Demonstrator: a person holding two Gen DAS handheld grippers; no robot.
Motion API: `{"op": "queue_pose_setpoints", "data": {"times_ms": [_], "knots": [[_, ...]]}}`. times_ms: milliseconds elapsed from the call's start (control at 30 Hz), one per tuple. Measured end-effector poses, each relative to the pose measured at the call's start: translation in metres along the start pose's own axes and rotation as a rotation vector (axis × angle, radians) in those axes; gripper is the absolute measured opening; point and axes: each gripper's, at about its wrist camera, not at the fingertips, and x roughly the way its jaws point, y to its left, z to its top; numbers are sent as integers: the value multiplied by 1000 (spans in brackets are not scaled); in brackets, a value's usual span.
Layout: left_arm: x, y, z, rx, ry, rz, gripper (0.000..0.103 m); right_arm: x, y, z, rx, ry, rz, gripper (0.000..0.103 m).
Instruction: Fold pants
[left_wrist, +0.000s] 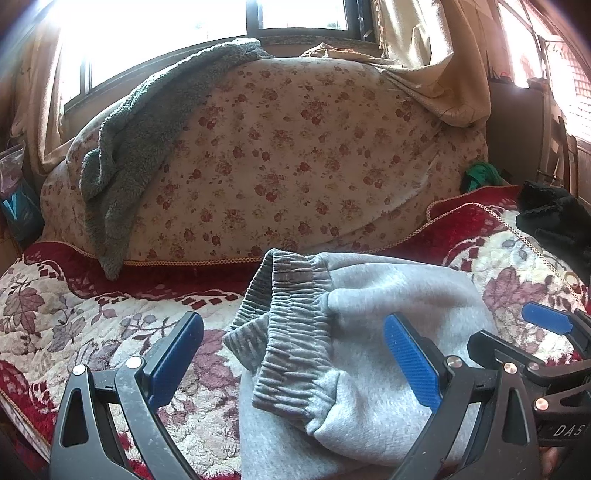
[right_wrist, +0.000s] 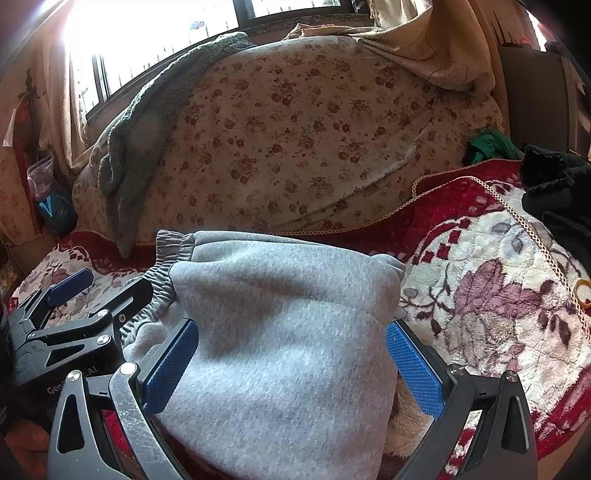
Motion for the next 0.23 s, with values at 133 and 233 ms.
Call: {"op": "queue_pose_setpoints", "data": {"times_ms": [133, 233], "knots": [[0, -2, -1, 10, -1, -4, 98, 0, 0, 1, 2, -1, 2, 103], [1, 1, -1, -5, 13, -16, 98, -1, 1, 1, 1, -2, 3, 103]]}}
